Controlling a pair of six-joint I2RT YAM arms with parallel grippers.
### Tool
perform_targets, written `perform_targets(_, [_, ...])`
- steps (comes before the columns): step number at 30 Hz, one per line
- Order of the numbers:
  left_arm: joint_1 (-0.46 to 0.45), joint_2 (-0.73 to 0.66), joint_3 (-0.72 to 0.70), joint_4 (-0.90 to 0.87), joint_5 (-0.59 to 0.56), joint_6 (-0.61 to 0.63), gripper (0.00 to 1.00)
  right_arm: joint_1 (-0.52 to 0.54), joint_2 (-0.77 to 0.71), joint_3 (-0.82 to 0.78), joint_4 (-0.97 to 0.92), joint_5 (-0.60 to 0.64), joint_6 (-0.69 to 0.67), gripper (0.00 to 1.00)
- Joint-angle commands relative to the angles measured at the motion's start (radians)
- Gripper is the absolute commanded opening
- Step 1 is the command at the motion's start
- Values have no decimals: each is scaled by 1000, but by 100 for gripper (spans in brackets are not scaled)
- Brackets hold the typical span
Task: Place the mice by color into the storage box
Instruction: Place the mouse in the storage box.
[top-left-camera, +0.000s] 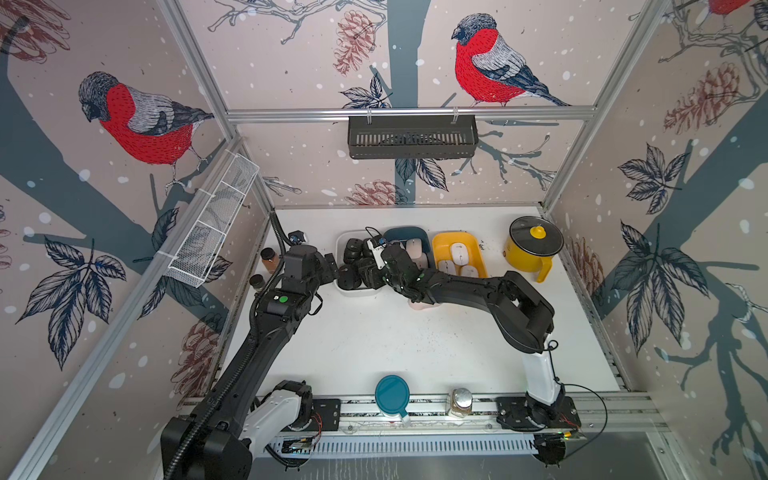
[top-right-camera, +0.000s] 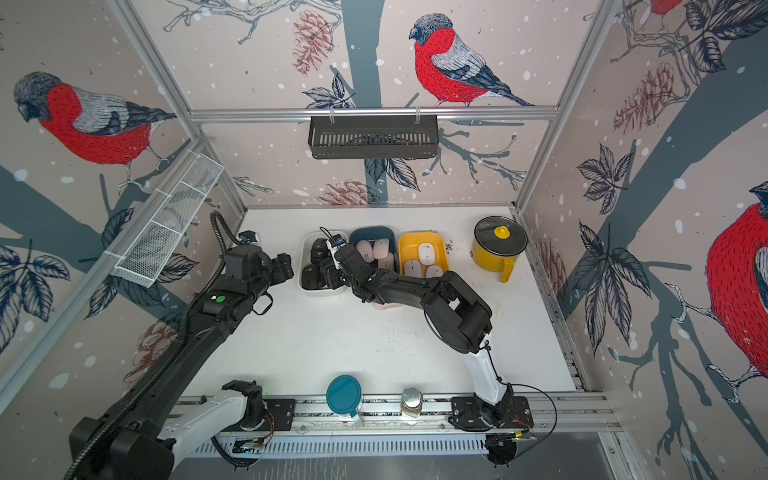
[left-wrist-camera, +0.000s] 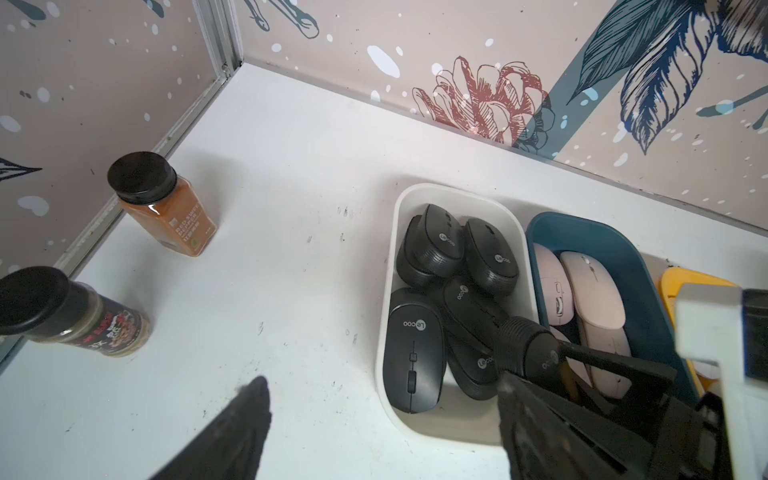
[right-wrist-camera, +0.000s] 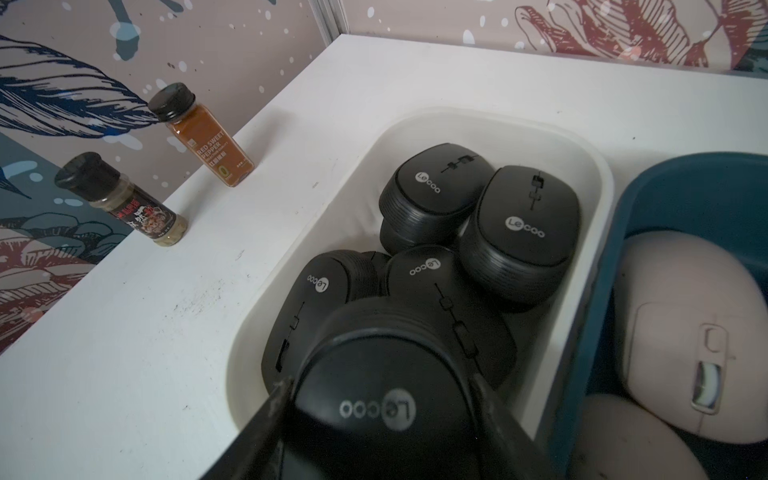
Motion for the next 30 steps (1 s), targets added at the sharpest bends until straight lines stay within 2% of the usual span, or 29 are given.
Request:
perform_targets(1, [9, -6, -5, 33, 44, -19, 85, 1, 23, 25, 3, -3, -21, 61])
perform_targets(19, [10, 2, -15, 33, 65, -27, 85, 1, 146, 148, -38, -13, -38, 62])
perform_targets(30, [10, 7, -14, 35, 76, -28, 85, 2, 172, 162, -37, -22, -25, 68])
